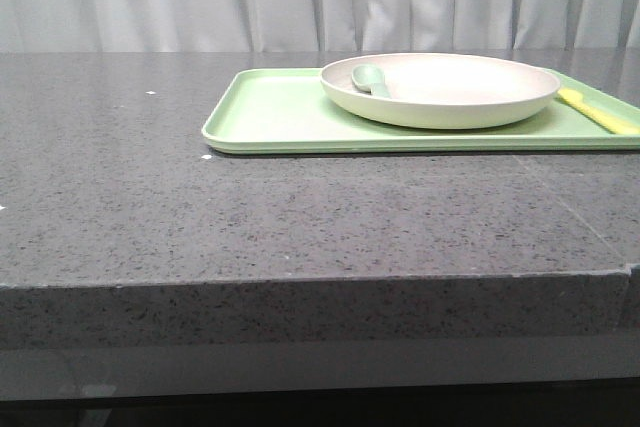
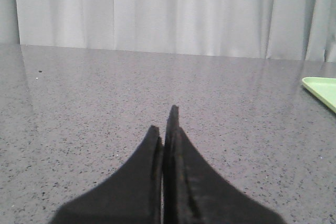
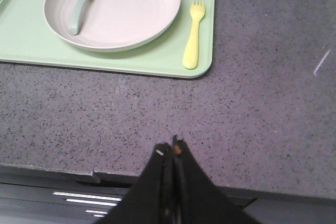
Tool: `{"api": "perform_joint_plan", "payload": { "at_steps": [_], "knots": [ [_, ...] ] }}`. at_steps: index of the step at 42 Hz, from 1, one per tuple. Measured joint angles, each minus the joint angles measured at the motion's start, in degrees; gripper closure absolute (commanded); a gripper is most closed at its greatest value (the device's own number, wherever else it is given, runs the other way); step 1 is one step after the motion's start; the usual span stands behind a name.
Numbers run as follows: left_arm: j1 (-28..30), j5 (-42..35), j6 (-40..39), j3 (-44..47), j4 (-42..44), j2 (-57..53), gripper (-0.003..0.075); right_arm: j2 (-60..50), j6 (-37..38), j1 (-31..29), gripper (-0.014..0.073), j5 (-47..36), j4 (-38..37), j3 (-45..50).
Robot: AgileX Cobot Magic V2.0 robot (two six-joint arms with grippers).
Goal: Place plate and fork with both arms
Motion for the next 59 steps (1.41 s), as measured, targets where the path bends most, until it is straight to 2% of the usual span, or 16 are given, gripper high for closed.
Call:
{"api": "perform_joint_plan", "payload": {
  "at_steps": [46, 52, 59],
  "knots": [
    [-1.27, -0.08, -0.13, 0.0, -0.46, 0.0, 0.0739, -0.71, 0.0, 0.0, 0.0662, -0.35, 0.0, 0.81],
    [-1.27, -0.08, -0.13, 0.0, -0.46, 0.0, 0.0739, -5.04, 0.0, 0.0, 0.0662, -7.0, -1.1, 6.86],
    [-1.27, -0.08, -0.13, 0.0, -0.46, 0.0, 0.0739, -12.89, 0.0, 0.0, 0.0662, -23.98, -2.01, 21.0]
  ]
}}
